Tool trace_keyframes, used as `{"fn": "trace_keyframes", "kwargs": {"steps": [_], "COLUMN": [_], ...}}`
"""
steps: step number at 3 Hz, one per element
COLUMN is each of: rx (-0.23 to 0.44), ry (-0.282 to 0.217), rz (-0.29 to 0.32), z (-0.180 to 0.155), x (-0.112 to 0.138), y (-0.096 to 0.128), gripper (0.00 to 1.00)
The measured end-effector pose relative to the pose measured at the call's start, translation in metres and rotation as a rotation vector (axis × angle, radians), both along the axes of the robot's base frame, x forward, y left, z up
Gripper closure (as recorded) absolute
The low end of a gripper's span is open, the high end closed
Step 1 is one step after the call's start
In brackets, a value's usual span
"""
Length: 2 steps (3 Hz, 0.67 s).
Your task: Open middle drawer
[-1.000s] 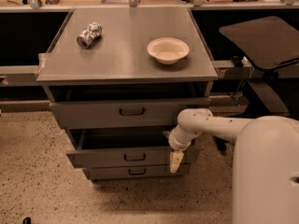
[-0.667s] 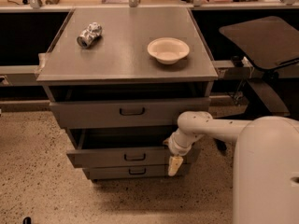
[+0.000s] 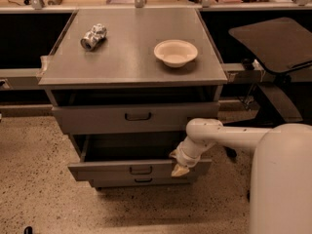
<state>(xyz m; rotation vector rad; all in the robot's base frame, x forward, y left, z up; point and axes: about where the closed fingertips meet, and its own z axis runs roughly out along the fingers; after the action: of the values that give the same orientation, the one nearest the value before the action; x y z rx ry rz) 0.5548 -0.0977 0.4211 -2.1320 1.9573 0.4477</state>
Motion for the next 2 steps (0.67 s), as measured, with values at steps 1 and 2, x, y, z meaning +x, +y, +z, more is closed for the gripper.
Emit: {"fn": "trace_keyframes", "kwargs": {"steps": [1, 2], "rx": [0.000, 0.000], "ry": [0.000, 0.000], "rz": [0.000, 0.000], "z": [0.0063, 0.0066], "x": [0.0002, 0.0002], "y": [0.0000, 0.0000], "gripper": [0.55, 0.31]}}
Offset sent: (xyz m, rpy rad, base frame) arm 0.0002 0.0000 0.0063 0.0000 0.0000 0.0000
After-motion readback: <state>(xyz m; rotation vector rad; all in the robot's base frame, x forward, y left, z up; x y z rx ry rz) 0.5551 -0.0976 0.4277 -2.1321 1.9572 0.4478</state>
